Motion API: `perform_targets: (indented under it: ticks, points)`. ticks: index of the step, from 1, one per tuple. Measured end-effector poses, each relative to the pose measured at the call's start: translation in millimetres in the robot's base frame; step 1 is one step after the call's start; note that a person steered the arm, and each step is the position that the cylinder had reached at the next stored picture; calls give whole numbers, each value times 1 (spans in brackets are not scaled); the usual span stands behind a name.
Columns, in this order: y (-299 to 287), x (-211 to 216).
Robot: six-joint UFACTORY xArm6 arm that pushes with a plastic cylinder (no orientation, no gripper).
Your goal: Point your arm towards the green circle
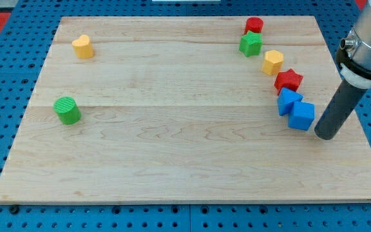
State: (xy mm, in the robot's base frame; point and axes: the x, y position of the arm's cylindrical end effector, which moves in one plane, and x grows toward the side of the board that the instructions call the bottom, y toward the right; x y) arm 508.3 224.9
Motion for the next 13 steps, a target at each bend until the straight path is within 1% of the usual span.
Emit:
perform_targets:
  ticks: [1, 2, 3, 4, 5, 6, 7, 8, 9, 10, 11, 12, 13]
  points:
    - [-28, -1]
    - [-20, -2]
    - [-13, 15]
    - [17, -3]
    - [51, -56]
    - [45, -95]
    - [11, -84]
    - [-1, -52]
    - [-1, -15]
    - [-1, 13]
    - [-19, 20]
    - [-64, 20]
    - [-150, 40]
